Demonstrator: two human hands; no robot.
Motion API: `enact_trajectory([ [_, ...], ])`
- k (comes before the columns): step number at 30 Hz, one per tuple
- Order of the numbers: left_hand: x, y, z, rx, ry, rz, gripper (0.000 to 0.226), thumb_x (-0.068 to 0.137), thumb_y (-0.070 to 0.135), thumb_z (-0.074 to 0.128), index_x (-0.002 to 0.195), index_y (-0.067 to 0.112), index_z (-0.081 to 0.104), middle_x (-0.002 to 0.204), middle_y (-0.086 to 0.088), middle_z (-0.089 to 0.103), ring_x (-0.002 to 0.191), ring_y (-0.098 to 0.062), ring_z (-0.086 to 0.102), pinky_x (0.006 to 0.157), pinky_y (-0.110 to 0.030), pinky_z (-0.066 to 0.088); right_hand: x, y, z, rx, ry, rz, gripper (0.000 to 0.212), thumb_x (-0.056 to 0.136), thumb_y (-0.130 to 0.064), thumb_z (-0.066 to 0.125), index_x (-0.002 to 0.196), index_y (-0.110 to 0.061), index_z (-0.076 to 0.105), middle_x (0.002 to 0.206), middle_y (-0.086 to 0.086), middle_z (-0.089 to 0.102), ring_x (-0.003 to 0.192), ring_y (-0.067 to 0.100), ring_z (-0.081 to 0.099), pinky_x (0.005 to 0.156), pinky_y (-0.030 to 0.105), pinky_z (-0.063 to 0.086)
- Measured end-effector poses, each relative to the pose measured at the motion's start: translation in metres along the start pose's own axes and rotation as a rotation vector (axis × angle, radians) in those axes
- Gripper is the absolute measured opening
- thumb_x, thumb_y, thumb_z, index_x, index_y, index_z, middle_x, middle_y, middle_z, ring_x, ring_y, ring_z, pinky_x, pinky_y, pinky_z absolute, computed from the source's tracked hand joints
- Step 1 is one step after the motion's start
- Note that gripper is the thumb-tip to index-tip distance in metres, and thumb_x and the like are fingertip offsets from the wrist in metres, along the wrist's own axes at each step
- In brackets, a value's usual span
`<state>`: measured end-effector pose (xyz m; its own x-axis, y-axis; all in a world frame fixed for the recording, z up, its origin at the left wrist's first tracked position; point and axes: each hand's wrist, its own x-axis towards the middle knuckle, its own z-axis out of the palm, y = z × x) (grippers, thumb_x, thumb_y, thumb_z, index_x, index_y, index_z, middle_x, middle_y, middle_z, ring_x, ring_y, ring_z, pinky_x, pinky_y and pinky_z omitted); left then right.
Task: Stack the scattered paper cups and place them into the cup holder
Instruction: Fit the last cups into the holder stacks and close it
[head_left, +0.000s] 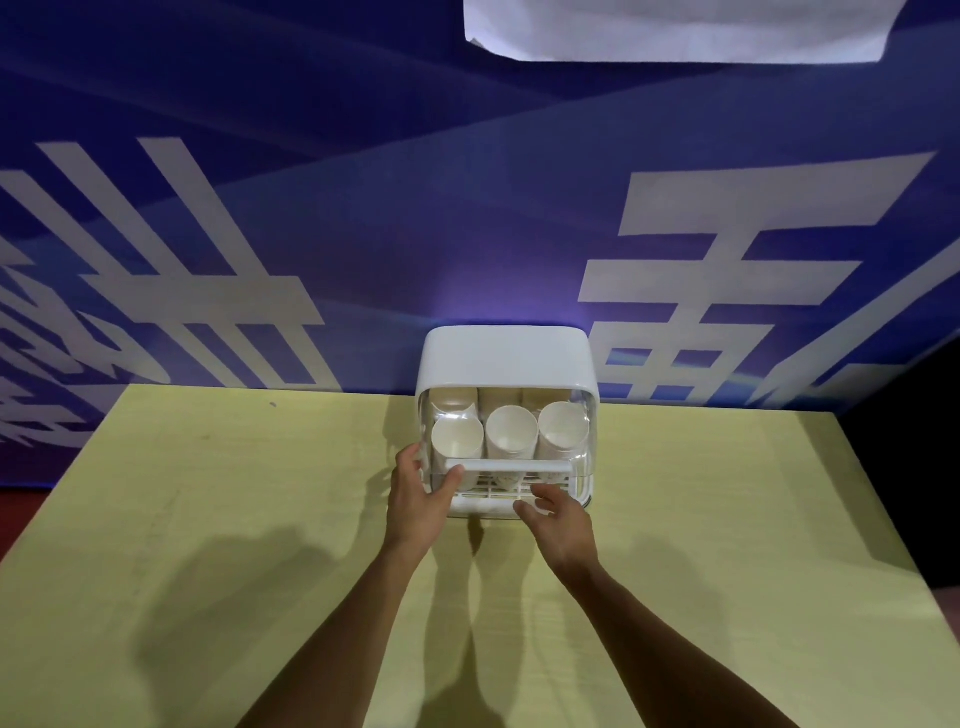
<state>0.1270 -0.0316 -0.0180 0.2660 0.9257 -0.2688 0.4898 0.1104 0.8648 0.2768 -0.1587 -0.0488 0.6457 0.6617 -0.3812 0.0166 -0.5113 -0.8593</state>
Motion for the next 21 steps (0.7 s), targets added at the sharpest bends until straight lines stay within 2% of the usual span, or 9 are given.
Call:
enact_trajectory([
  [2,0.001,-0.001,0.001,-0.025,-0.008,-0.027,0.065,0.078,0.051,0.074,0.132,0.040,0.037,0.132,0.004,0.050,0.119,-0.020,0.055,0.100,-0.045,0.050,-0.002,-0.001,-0.010,0.032,0.030,0.017,0.041,0.087,-0.032,0.074,0.124,-0.016,0.065,0.119,-0.006,0.067,0.109,0.012,0.062,0.099,0.032,0.049],
  [4,0.000,0.001,0.002,-0.074,-0.024,-0.060,0.065,0.080,0.048,0.074,0.132,0.040,0.035,0.128,0.001,0.052,0.114,-0.019,0.058,0.094,-0.039,0.052,-0.002,-0.003,-0.016,0.048,0.033,0.000,0.034,0.087,-0.029,0.073,0.119,-0.017,0.068,0.115,-0.006,0.070,0.106,0.011,0.064,0.095,0.029,0.048],
  [6,-0.001,0.004,0.003,-0.113,-0.045,-0.093,0.065,0.087,0.037,0.072,0.138,0.033,0.032,0.114,-0.001,0.059,0.102,-0.015,0.061,0.079,-0.028,0.050,-0.002,-0.006,-0.019,0.041,0.020,-0.006,0.033,0.088,-0.028,0.072,0.119,-0.016,0.069,0.113,-0.006,0.071,0.106,0.012,0.065,0.093,0.027,0.047],
  [8,-0.001,0.007,0.005,-0.131,-0.058,-0.110,0.065,0.091,0.030,0.069,0.141,0.028,0.028,0.103,-0.003,0.065,0.094,-0.011,0.062,0.073,-0.024,0.045,-0.003,-0.009,-0.018,0.025,0.000,0.002,0.036,0.089,-0.030,0.070,0.122,-0.016,0.068,0.117,-0.004,0.069,0.106,0.012,0.064,0.097,0.029,0.047],
  [13,0.000,0.009,0.007,-0.219,-0.072,-0.164,0.068,0.092,0.029,0.067,0.143,0.031,0.021,0.102,0.004,0.066,0.100,-0.011,0.062,0.090,-0.033,0.044,-0.007,-0.009,-0.014,0.020,-0.026,0.000,0.038,0.091,-0.030,0.068,0.127,-0.015,0.065,0.122,-0.003,0.068,0.108,0.013,0.064,0.097,0.029,0.047],
  [21,-0.002,0.004,0.007,-0.301,-0.100,-0.204,0.072,0.091,0.022,0.068,0.143,0.034,0.019,0.112,0.002,0.064,0.104,-0.011,0.059,0.097,-0.037,0.045,-0.008,-0.004,-0.020,0.013,-0.005,0.025,0.034,0.091,-0.029,0.069,0.123,-0.016,0.067,0.118,-0.005,0.069,0.107,0.012,0.064,0.094,0.028,0.047],
])
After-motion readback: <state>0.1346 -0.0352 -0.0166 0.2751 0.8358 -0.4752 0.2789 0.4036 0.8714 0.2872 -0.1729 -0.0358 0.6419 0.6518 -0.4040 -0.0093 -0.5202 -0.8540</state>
